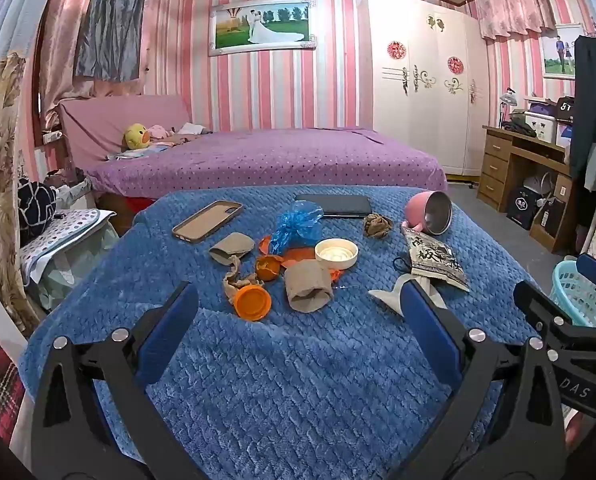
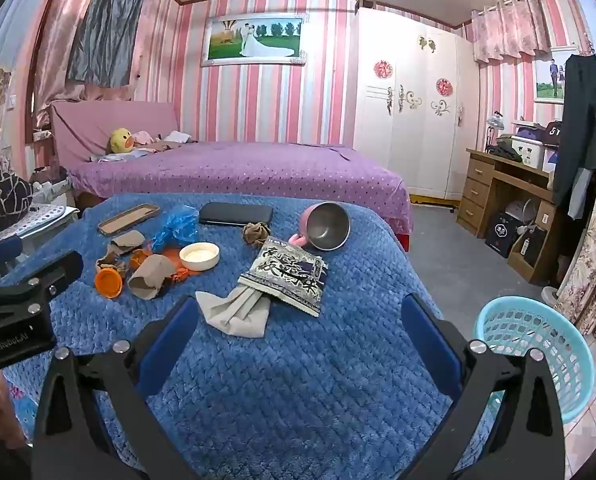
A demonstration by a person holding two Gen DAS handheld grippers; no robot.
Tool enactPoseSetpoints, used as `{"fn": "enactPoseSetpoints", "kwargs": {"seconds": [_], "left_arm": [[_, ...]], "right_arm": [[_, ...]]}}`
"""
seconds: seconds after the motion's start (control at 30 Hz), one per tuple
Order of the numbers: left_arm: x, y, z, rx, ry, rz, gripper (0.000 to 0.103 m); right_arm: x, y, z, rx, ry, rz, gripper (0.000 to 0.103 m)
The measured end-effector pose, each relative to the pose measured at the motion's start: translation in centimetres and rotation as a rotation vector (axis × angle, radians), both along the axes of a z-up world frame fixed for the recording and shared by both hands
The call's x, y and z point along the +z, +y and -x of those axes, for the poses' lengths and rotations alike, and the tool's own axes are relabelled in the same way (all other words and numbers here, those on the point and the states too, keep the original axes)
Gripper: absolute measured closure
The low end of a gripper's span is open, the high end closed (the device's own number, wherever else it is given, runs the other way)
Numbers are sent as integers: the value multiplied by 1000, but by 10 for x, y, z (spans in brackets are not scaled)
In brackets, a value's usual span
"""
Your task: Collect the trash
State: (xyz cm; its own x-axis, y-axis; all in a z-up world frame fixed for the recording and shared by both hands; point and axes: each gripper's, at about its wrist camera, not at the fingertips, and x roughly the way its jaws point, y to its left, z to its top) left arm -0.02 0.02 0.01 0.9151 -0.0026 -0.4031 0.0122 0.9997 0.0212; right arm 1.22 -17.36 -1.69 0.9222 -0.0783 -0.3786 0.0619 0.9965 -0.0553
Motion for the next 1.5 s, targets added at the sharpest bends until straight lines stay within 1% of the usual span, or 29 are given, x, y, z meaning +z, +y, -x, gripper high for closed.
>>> {"fn": "enactPoseSetpoints", "kwargs": {"seconds": [1.2,1.5], "left_arm": [[-4,0,-1,-5,13,14,5],[-4,0,-2,-5,13,14,5]], "right_arm": [[1,1,0,-2,-7,2,4],[3,-6,2,-4,-7,2,4]]}}
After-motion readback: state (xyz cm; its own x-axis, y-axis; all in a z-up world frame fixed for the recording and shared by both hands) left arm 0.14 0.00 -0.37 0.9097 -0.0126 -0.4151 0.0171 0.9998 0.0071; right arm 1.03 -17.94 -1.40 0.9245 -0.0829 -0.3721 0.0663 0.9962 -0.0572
